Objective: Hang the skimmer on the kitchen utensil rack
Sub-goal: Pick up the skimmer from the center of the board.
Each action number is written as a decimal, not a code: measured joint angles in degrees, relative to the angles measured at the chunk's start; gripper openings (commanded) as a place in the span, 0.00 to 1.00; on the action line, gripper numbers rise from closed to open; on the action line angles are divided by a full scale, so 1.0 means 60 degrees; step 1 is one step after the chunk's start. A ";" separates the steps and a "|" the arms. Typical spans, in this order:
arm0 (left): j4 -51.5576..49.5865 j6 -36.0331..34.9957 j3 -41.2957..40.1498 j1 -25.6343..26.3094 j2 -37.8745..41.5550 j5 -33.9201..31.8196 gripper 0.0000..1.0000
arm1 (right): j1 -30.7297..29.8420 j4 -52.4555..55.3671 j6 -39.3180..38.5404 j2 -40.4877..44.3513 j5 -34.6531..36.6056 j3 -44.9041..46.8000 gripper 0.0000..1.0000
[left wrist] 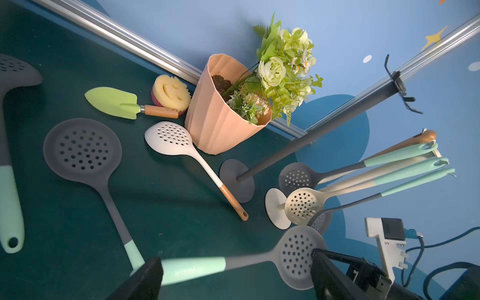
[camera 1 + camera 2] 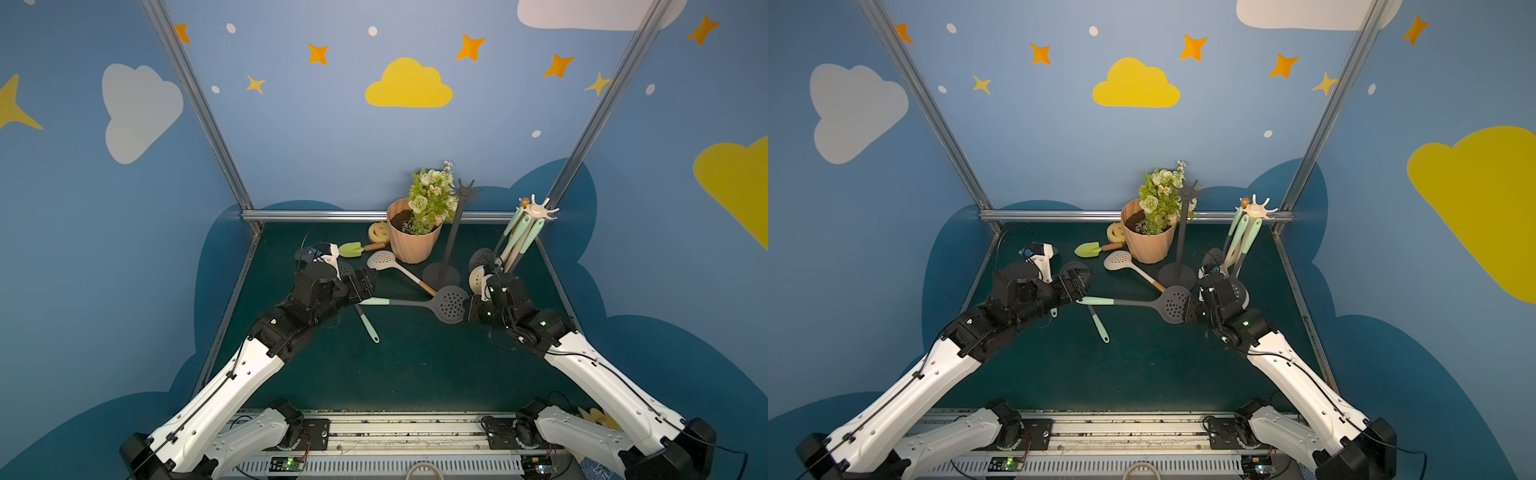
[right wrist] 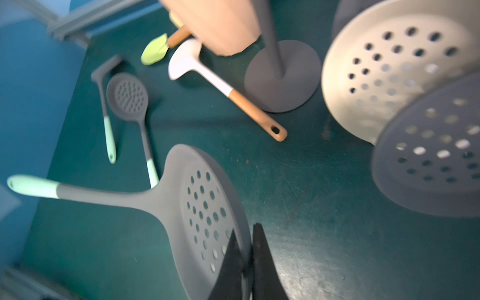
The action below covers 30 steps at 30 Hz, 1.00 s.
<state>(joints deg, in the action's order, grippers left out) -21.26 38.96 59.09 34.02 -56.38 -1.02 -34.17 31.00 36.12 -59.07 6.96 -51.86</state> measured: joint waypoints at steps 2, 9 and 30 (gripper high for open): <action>0.0324 0.0222 -0.0255 0.0000 0.0051 0.0069 0.88 | -0.0168 -0.0091 0.0685 -0.0011 0.0423 0.0015 0.00; 0.1847 0.0681 -0.1173 0.0000 0.0098 0.0521 0.83 | -0.0780 -0.0441 0.2659 0.0357 0.1570 0.0401 0.00; 0.8306 0.0178 -0.1905 0.0798 -0.2448 0.1122 0.55 | -0.1654 -0.0681 0.5807 0.1894 0.2466 0.1100 0.00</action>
<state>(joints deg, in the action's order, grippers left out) 28.58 40.03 47.66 38.81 -71.07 5.72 -44.10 26.92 70.96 -47.70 21.76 -45.25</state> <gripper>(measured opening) 0.560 0.058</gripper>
